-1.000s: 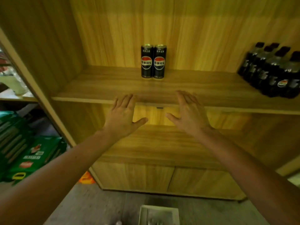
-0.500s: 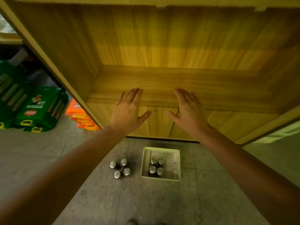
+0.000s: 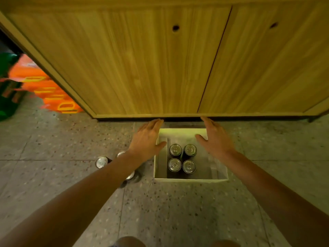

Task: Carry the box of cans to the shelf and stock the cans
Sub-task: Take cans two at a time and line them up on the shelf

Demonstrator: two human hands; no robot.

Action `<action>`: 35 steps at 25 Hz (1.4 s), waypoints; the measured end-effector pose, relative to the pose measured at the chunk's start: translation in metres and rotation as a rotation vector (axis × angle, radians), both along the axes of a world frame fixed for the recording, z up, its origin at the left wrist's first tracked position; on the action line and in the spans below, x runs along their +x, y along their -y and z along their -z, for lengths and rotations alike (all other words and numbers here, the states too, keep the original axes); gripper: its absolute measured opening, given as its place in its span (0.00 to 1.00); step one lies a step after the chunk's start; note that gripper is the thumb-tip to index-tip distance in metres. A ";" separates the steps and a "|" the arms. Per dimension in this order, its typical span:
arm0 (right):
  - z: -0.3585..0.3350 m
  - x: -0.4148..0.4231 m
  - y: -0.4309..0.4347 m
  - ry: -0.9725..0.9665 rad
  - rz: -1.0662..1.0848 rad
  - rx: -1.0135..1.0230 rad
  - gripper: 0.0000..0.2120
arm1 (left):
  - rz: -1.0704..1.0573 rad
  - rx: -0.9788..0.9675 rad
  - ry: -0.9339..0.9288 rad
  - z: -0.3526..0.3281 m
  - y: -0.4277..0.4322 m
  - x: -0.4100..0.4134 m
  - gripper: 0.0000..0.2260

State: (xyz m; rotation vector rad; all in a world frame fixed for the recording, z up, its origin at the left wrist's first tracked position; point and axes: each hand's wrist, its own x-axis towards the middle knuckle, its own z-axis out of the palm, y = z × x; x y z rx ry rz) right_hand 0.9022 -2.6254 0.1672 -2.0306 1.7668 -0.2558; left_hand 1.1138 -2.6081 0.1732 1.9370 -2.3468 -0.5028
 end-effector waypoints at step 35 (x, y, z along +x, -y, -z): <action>0.233 -0.017 0.009 0.637 0.113 0.190 0.31 | -0.173 0.323 -0.634 0.223 0.031 -0.032 0.32</action>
